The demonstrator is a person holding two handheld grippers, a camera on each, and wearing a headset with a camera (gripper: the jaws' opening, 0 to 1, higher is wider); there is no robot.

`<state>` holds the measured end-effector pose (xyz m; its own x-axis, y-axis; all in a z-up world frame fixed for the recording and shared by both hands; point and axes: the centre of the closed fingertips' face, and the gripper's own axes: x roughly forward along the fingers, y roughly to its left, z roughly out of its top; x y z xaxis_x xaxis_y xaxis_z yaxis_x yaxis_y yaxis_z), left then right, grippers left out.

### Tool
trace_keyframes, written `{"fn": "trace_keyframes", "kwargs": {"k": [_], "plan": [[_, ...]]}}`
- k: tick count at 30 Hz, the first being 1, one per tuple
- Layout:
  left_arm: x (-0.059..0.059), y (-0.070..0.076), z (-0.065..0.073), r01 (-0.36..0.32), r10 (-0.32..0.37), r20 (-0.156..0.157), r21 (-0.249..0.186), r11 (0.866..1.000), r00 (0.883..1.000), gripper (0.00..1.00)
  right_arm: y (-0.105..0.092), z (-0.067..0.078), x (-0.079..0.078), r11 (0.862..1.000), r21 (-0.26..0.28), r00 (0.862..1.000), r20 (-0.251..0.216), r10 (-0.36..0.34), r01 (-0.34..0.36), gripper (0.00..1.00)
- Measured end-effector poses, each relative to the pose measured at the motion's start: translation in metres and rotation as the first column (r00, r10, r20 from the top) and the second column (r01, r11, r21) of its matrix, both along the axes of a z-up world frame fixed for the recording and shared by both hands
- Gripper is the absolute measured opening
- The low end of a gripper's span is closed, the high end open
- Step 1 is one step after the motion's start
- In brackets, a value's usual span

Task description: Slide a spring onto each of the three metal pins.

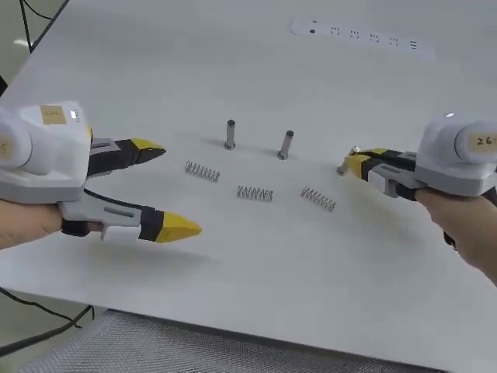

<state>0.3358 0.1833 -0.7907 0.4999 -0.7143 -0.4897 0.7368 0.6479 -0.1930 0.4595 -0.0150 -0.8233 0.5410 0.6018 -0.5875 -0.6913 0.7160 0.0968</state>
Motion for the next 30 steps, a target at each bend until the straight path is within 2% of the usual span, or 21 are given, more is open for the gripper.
{"fn": "trace_keyframes", "kwargs": {"k": [2,5,30], "plan": [[0.0000,-0.0004,0.0002,0.000,0.000,0.000,-0.002,1.000,1.000,0.81,0.0011,-0.0018,-0.0021,1.000,0.000,1.000,-0.014,0.004,-0.004,0.15],[0.0007,-0.0004,0.0002,0.001,-0.001,0.000,-0.002,1.000,1.000,0.81,0.0012,-0.0019,-0.0017,1.000,-0.008,1.000,-0.004,0.004,-0.004,0.17],[0.0002,-0.0004,0.0024,-0.014,0.014,-0.007,-0.014,1.000,1.000,0.83,-0.0021,-0.0031,0.0000,1.000,0.007,1.000,-0.018,-0.007,0.007,0.35]]}}
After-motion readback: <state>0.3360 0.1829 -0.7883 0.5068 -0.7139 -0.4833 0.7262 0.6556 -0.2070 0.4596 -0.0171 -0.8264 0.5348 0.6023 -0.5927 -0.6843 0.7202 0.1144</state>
